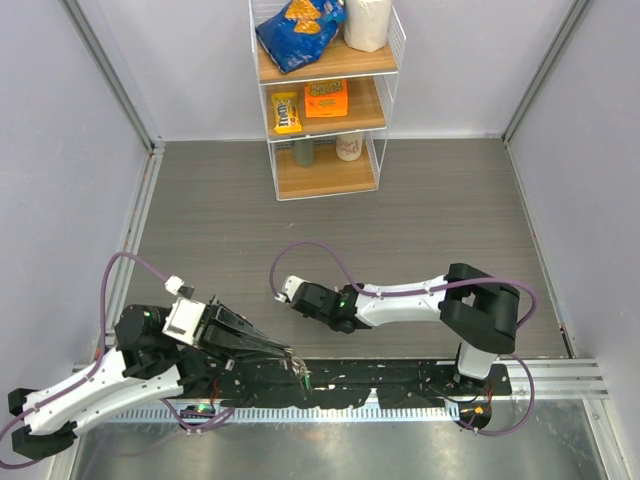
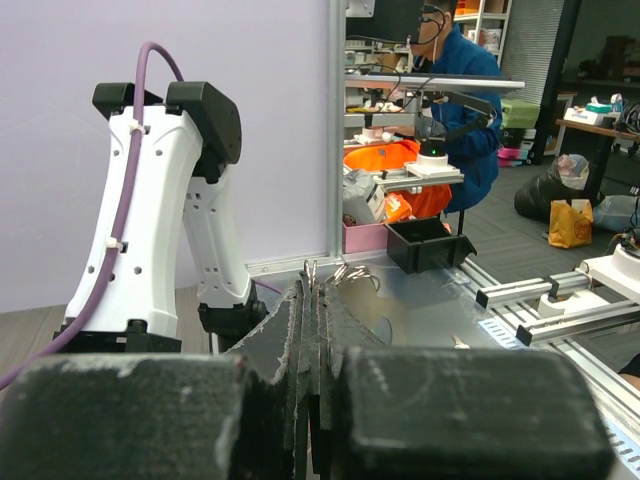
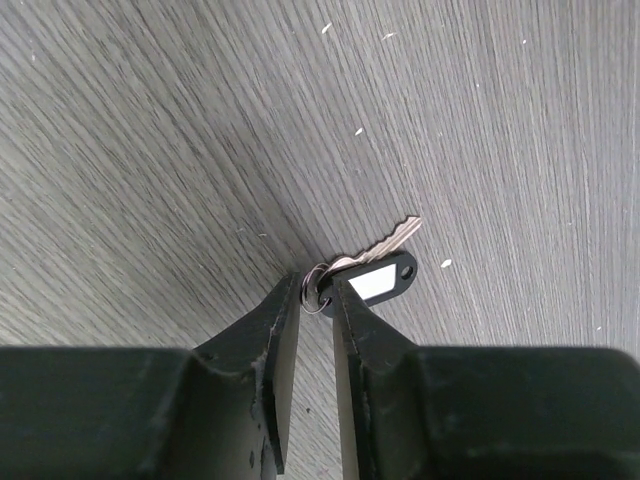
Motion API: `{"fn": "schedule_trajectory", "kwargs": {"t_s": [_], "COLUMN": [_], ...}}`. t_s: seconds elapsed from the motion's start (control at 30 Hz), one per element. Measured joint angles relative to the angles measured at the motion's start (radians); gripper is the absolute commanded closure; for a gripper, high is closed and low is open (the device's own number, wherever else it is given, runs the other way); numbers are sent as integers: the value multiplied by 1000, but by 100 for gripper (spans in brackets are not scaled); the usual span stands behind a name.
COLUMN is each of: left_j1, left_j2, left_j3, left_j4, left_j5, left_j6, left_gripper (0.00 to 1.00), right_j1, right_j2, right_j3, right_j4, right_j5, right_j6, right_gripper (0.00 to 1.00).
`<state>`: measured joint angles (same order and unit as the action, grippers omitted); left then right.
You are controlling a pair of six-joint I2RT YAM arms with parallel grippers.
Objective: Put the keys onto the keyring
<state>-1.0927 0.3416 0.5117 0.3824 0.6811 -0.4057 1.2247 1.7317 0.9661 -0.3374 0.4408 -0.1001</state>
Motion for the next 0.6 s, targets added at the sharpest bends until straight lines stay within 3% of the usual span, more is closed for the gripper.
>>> {"fn": "schedule_trajectory", "kwargs": {"t_s": [0.27, 0.6], "left_j1": [0, 0], "left_j2": [-16, -30], "left_j3": [0, 0], "left_j4": [-1, -7], "left_j5": [-1, -9], "left_j6": [0, 2], "left_gripper": [100, 100], "right_j1": [0, 0], "right_j2": [10, -18], "right_j3": [1, -6], "right_j4": [3, 8], "right_j5": [18, 49], "right_j6": [-3, 1], "right_gripper": [95, 95]}}
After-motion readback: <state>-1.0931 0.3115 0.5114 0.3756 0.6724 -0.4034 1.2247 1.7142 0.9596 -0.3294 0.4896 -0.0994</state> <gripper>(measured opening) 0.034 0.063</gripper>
